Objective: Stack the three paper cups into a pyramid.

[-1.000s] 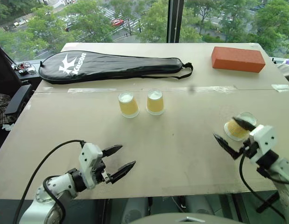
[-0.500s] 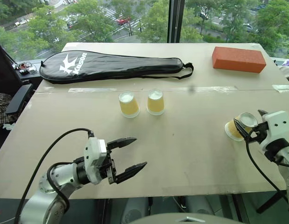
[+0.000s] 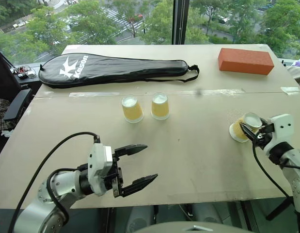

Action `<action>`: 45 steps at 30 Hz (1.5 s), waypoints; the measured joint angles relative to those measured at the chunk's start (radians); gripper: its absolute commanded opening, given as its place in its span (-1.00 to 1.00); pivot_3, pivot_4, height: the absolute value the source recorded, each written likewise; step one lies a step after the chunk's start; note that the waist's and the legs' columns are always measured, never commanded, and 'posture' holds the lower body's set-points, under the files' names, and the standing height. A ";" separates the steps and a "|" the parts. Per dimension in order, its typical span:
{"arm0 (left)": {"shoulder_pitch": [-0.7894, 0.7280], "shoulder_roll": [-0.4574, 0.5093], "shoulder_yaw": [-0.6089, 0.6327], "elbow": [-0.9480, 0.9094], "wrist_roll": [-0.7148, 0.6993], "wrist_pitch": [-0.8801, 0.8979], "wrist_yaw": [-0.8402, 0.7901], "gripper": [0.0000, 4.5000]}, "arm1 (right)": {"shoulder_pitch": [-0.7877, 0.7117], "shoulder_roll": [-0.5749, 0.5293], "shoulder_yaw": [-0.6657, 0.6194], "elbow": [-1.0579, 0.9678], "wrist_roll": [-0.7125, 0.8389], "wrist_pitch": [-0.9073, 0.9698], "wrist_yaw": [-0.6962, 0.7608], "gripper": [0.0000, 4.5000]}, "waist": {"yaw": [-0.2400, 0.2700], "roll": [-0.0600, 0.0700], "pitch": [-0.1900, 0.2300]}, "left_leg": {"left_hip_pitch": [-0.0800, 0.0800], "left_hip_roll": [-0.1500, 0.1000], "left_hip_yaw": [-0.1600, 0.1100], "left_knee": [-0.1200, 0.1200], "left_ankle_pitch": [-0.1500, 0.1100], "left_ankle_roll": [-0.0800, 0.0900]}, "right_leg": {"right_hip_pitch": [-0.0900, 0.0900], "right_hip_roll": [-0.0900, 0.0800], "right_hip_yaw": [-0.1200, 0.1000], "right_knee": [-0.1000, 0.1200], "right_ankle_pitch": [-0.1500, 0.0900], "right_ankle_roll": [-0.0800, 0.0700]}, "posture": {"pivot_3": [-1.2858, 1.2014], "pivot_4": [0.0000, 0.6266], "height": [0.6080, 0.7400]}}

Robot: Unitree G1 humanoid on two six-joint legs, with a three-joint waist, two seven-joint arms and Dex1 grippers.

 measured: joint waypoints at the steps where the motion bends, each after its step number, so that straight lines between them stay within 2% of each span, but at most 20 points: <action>1: 0.000 0.004 0.000 0.000 -0.001 0.005 0.004 1.00 | -0.008 -0.003 0.011 -0.003 0.018 0.000 0.021 -0.04 | 0.000 0.000 0.000 | 0.000 0.000 0.000 0.000 0.000 0.000 | 0.000 0.000 0.000 0.000 0.000 0.000 | 0.03 -0.52 1.00; 6: 0.005 0.015 0.005 0.001 -0.002 0.007 0.008 1.00 | -0.068 -0.031 0.174 -0.085 0.043 -0.003 0.123 -0.04 | -0.004 0.001 0.001 | 0.000 0.001 -0.001 0.000 0.000 0.000 | 0.000 0.001 -0.001 0.000 0.000 0.000 | 0.03 -0.52 1.00; 12: 0.037 0.016 0.012 0.005 0.009 0.002 0.016 1.00 | -0.122 -0.033 0.346 -0.086 -0.019 -0.041 0.166 -0.04 | 0.001 0.001 0.002 | -0.001 0.000 -0.001 0.000 0.000 0.000 | 0.000 0.000 -0.001 -0.001 0.000 0.000 | 0.03 -0.52 1.00; 18: 0.066 0.010 0.040 0.005 0.021 -0.007 0.040 1.00 | -0.150 -0.033 0.410 -0.028 -0.077 -0.092 0.185 -0.04 | 0.001 0.001 0.002 | 0.000 0.000 -0.001 0.000 0.000 0.000 | 0.000 0.000 -0.001 -0.001 0.000 0.000 | 0.03 -0.52 1.00; 20: 0.065 0.000 0.042 0.004 0.027 -0.005 0.067 1.00 | -0.165 -0.033 0.410 -0.005 -0.077 -0.097 0.194 0.43 | 0.001 0.001 0.002 | 0.000 0.000 -0.001 0.000 0.000 0.000 | 0.000 0.000 -0.001 -0.001 0.000 0.000 | 0.03 -0.52 1.00; 23: 0.042 -0.013 0.042 0.004 0.029 0.006 0.117 1.00 | -0.159 -0.041 0.410 0.029 -0.078 -0.108 0.212 0.97 | 0.003 0.000 0.002 | 0.000 0.000 -0.001 0.000 0.000 0.000 | 0.000 0.000 -0.002 -0.001 0.000 0.000 | 0.03 -0.52 1.00; 29: -0.090 -0.042 0.034 0.011 0.030 0.090 0.267 1.00 | -0.129 -0.076 0.377 0.029 -0.065 -0.161 0.262 0.97 | 0.003 0.001 0.002 | -0.001 0.000 -0.001 0.000 0.000 0.000 | 0.000 0.000 -0.001 -0.001 0.001 -0.001 | 0.03 -0.52 1.00; 33: -0.256 -0.085 -0.048 0.067 0.065 0.177 0.384 1.00 | -0.083 -0.084 0.317 -0.029 -0.005 -0.192 0.296 0.97 | 0.010 0.001 0.003 | 0.000 -0.001 -0.003 0.000 0.000 0.000 | 0.001 0.001 -0.002 0.000 0.001 -0.001 | 0.03 -0.52 1.00; 42: -0.526 -0.227 -0.177 0.181 0.142 0.361 0.602 1.00 | 0.044 -0.134 0.132 -0.189 0.229 -0.195 0.387 0.97 | 0.012 -0.002 0.004 | 0.000 -0.002 -0.004 0.000 0.000 0.000 | 0.002 0.001 -0.002 0.000 0.002 -0.003 | 0.03 -0.52 1.00; 45: -0.636 -0.301 -0.231 0.241 0.195 0.393 0.669 1.00 | 0.141 -0.196 0.066 -0.245 0.313 -0.172 0.435 0.97 | 0.027 -0.002 0.005 | -0.001 -0.004 -0.005 0.001 0.000 0.000 | 0.002 0.001 -0.004 0.000 0.002 -0.003 | 0.03 -0.52 1.00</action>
